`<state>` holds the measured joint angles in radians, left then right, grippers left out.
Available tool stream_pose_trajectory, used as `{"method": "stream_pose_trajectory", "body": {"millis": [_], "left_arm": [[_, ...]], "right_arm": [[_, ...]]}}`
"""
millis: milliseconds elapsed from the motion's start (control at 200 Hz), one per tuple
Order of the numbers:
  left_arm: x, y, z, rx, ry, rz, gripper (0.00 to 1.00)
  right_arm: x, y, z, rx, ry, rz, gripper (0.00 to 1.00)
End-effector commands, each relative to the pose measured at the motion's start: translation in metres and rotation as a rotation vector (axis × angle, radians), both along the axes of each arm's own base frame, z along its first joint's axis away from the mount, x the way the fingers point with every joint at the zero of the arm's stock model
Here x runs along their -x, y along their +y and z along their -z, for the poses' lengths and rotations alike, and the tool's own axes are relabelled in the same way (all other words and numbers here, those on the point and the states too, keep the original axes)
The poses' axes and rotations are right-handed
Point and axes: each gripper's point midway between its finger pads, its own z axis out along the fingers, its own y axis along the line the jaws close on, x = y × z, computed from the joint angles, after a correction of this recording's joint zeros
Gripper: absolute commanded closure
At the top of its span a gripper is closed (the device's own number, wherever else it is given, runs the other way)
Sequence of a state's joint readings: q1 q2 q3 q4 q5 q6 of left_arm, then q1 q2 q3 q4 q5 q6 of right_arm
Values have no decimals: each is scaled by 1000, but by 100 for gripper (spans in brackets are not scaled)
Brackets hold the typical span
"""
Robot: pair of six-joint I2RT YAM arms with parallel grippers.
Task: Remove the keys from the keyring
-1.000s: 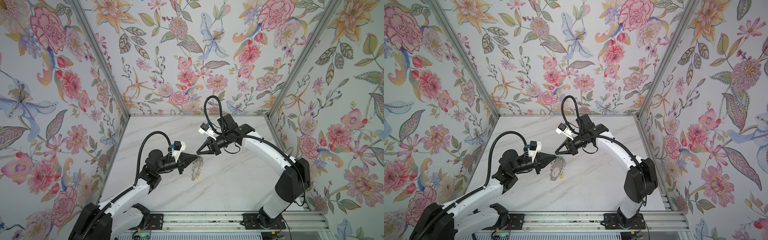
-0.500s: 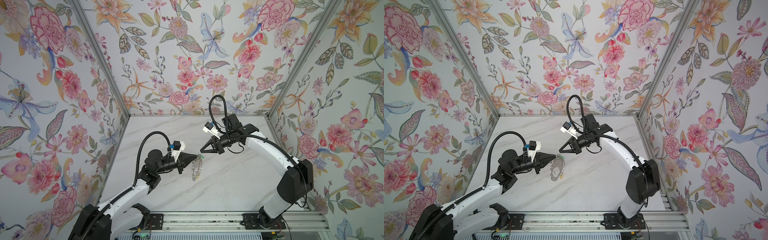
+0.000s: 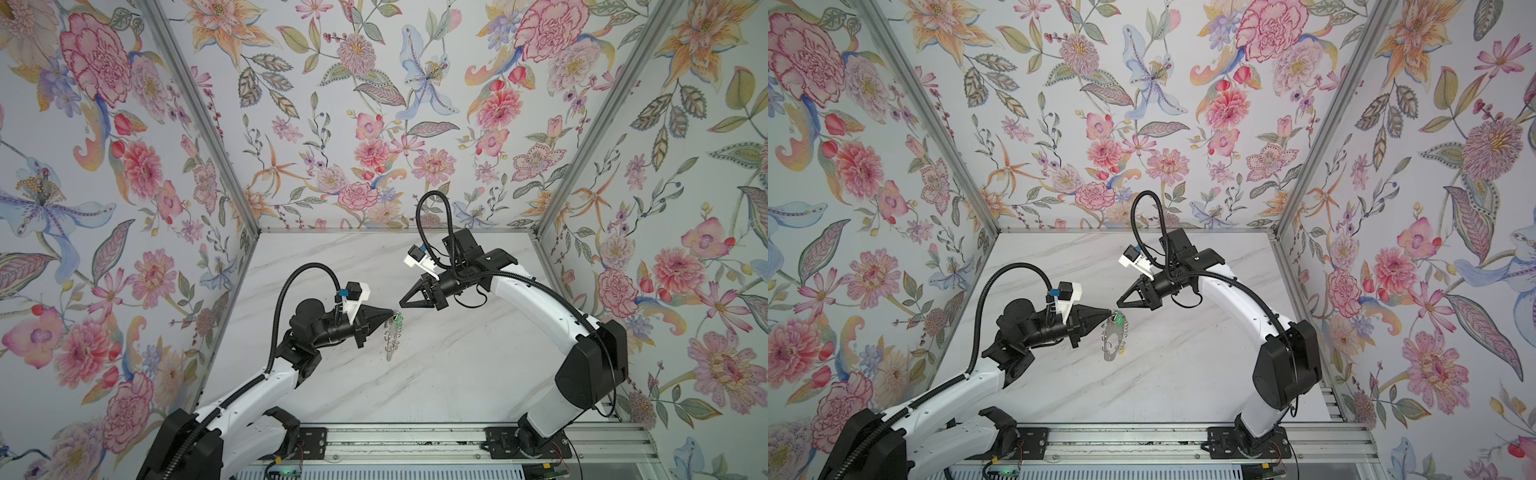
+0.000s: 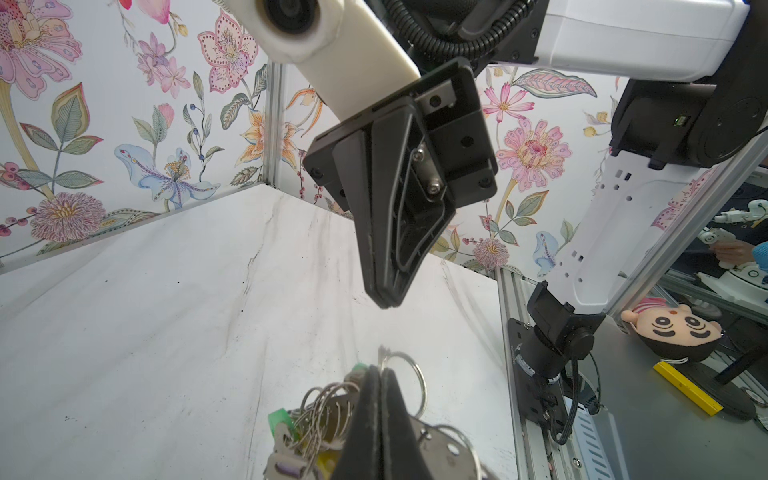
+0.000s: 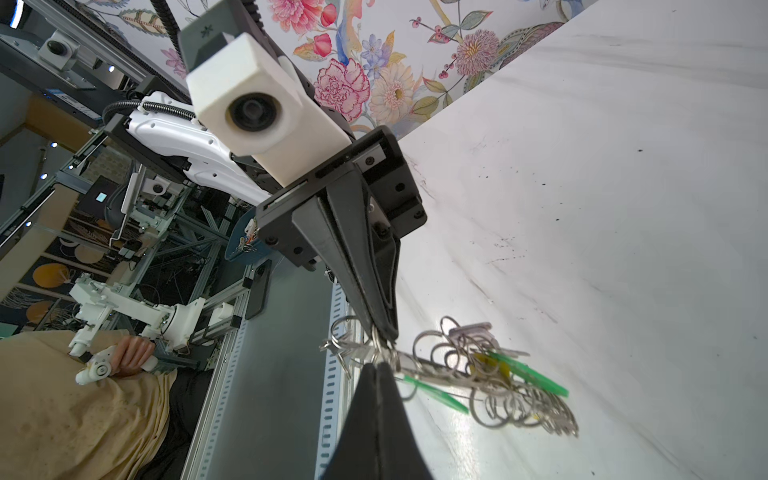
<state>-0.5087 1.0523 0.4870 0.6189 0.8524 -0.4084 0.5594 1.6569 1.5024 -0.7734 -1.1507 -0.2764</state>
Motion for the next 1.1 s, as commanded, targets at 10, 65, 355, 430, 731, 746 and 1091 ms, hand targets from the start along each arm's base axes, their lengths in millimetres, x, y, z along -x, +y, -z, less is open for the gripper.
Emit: {"method": "stream_pose_trajectory", "body": {"millis": [10,65,355,430,731,746,1091], "left_arm": [[-3,3,-23,25,-76,-19,100],[-2,3,-23,26,-77,-18,100],[-2,3,-24,33,-72,1,100],[-2,3,-24,36,-69,8,100],[-4,2,-26,40,-63,19,100],[-4,2,-27,40,-64,19,100],[-4,3,-29,34,-72,12,100]], "right_arm": [[3,0,22,65,4,11,89],[1,-3,26,84,-13,37,86],[-15,-19,36,91,-78,196,78],[-14,-15,37,91,-112,220,75],[-14,-7,28,30,-153,246,71],[-13,-6,27,27,-151,241,71],[1,0,28,38,-144,206,69]]}}
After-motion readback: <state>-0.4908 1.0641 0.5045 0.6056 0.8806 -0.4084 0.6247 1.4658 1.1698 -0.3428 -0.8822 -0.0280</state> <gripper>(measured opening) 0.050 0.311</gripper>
